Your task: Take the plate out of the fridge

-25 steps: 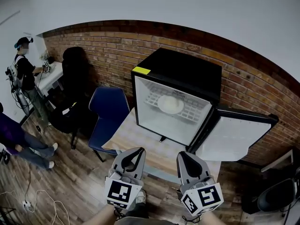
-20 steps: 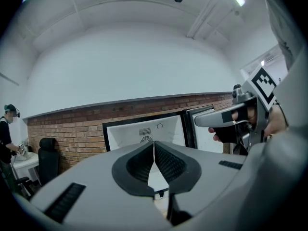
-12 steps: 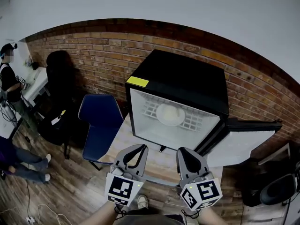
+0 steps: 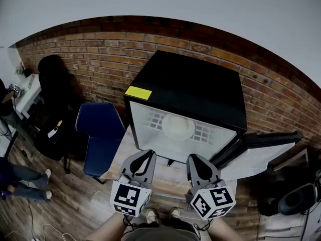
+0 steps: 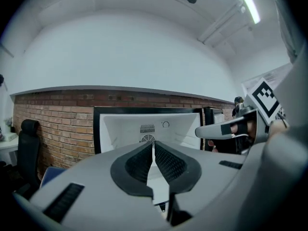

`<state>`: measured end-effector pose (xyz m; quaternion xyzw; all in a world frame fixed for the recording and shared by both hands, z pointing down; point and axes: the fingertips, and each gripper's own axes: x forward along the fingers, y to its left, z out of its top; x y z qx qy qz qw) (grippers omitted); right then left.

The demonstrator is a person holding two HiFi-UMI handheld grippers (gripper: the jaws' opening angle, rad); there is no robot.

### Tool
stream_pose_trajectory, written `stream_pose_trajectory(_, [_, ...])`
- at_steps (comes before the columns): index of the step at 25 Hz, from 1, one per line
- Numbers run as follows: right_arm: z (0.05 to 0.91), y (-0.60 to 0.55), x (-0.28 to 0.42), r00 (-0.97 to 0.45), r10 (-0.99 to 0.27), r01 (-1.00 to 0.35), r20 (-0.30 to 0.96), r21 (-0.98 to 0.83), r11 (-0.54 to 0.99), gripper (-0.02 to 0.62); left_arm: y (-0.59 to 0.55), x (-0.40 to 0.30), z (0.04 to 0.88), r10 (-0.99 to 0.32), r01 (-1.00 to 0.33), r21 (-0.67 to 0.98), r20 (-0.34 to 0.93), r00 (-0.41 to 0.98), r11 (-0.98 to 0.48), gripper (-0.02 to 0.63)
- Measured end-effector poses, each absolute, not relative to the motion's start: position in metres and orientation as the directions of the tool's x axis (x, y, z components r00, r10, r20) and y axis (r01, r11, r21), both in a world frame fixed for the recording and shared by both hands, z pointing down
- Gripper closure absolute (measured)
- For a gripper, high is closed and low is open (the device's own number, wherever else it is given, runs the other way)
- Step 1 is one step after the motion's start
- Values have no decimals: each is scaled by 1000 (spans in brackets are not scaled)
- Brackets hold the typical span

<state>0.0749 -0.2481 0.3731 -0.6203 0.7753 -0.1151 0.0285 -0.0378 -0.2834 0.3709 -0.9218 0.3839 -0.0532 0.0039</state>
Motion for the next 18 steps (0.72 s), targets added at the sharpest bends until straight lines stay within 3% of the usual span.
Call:
stream_pose_trajectory(13, [412,-299,107,-203,-967,-903,152,-411,125,558,-329,0,398,-666,-675,238,128,735,-699,584])
stream_pose_trajectory(16, [420,-308,109,-210,-964,-880,160,-461,115,540,-339,9,406,-642,-642,339,129,756,-688,490])
stream_pose_trajectory(18, [426,-314,109,-215,-962,-862,167,-496,107,498,-346,13,412,-631,-622,402,127,765,-672,479])
